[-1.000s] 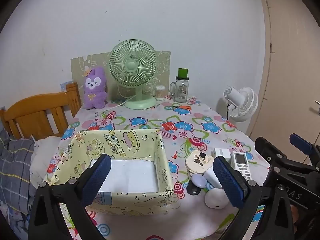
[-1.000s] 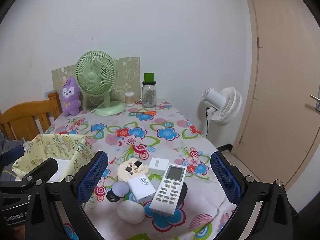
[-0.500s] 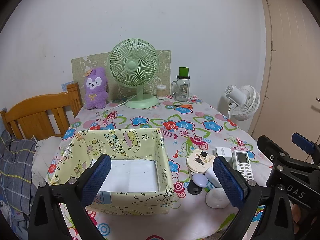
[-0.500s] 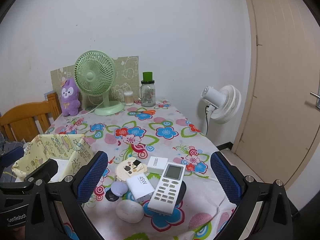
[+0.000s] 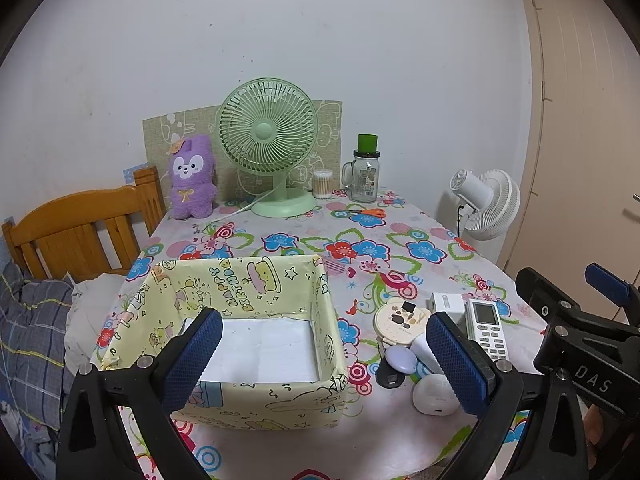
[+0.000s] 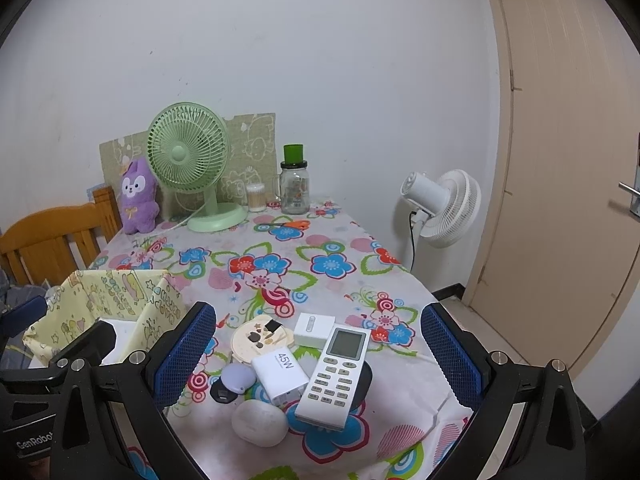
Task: Organize rigid objects
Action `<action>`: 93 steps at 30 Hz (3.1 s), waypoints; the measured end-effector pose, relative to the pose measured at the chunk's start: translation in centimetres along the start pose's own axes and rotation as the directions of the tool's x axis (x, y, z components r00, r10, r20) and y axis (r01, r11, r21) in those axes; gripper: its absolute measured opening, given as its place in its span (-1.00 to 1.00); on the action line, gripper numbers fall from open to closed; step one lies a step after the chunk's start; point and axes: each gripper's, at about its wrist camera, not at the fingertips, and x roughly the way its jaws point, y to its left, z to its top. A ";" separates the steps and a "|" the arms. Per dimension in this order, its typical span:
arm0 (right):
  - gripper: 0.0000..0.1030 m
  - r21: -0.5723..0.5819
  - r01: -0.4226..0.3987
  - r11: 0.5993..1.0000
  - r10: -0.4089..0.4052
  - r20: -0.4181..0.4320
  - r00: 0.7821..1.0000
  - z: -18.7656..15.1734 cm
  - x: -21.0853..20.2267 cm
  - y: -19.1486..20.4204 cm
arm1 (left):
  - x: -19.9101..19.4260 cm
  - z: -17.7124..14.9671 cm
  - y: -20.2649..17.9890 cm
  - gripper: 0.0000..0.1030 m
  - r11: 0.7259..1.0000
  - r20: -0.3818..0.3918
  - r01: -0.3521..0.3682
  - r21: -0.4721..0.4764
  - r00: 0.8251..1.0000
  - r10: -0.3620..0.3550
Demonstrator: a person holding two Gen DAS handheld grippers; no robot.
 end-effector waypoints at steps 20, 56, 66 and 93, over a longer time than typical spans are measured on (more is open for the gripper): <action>1.00 -0.004 0.003 1.000 -0.003 -0.004 1.000 -0.1 0.1 0.2 | 0.0 -0.2 0.0 1.00 1.000 0.000 -0.003 -0.002 1.000 0.003; 0.93 -0.001 0.026 1.000 -0.026 -0.016 1.000 -0.6 0.6 -0.7 | 1.4 -1.6 -2.8 0.97 0.999 -0.051 0.032 0.018 0.998 -0.031; 0.67 -0.005 0.011 1.000 -0.011 -0.065 0.998 -1.5 2.3 -1.2 | 2.8 -2.3 -5.8 0.68 0.996 -0.082 0.064 0.064 0.995 -0.058; 0.54 0.012 -0.009 1.000 0.012 -0.271 0.963 -4.9 10.4 -2.4 | 9.7 -4.8 -9.8 0.49 0.989 -0.242 0.104 0.107 0.967 -0.076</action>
